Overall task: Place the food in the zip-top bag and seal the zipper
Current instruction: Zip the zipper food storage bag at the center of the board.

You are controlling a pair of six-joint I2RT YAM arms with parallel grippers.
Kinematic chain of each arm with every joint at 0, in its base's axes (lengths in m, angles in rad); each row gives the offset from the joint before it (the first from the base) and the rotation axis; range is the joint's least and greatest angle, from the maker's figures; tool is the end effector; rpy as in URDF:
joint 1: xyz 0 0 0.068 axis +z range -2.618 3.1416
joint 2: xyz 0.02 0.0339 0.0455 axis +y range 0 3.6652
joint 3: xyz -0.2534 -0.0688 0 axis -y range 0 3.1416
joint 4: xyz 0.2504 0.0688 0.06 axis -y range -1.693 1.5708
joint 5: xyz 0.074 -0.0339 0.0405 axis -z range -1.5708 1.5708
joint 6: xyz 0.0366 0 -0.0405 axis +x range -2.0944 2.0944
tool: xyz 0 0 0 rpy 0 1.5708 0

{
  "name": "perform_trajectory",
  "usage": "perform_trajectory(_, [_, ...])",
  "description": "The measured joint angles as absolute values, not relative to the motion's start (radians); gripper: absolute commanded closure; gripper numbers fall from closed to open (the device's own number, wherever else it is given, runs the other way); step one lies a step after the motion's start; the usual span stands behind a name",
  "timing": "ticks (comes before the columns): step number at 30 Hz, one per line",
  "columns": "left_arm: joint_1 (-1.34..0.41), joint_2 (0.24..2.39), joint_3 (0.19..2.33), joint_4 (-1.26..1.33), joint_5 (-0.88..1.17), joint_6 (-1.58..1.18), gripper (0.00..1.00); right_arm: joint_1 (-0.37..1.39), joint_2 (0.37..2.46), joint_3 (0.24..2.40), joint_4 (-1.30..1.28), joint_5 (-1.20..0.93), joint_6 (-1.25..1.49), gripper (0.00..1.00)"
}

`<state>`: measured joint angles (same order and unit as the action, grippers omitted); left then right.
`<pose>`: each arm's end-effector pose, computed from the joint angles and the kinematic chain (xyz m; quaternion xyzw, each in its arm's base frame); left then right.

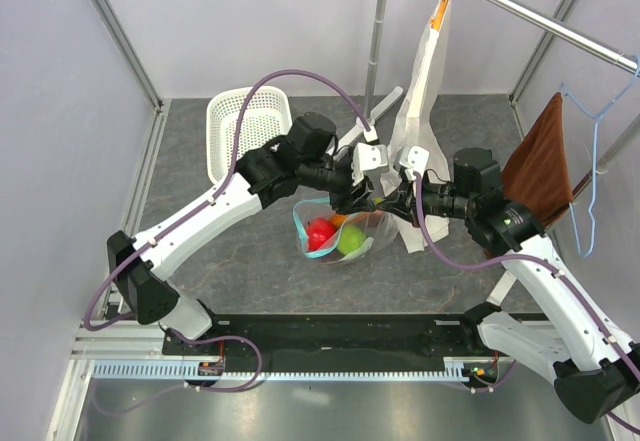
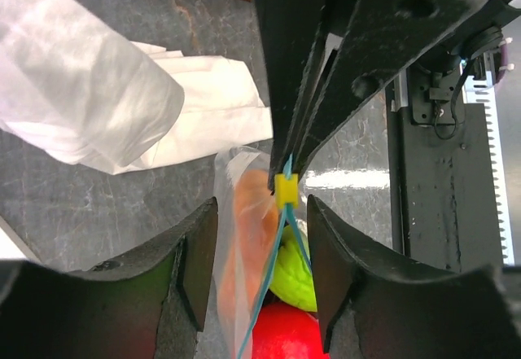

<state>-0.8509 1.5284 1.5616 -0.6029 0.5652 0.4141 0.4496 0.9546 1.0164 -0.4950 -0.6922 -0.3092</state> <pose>0.2133 -0.2730 0.3784 0.6060 0.6004 -0.3387 0.3969 0.1812 0.1134 0.3528 -0.4633 0.6686 0.3207 0.4854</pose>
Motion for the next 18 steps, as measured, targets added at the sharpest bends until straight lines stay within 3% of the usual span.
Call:
perform_trajectory(8, [-0.867,1.534,1.562,-0.572,0.560,0.385,0.54,0.450,0.950,1.016,-0.495,-0.692,-0.310,1.00])
perform_trajectory(13, [-0.867,1.535,1.562,-0.569,0.570,0.374,0.70,0.450,0.948,1.016,-0.495,-0.686,-0.311,1.00])
perform_trajectory(16, [-0.867,1.535,1.562,-0.571,0.580,0.373,0.70,0.450,0.948,1.016,-0.495,-0.681,-0.311,1.00])
perform_trajectory(18, [-0.867,1.535,1.562,-0.572,0.581,0.373,0.63,0.450,0.947,1.016,-0.495,-0.678,-0.311,1.00])
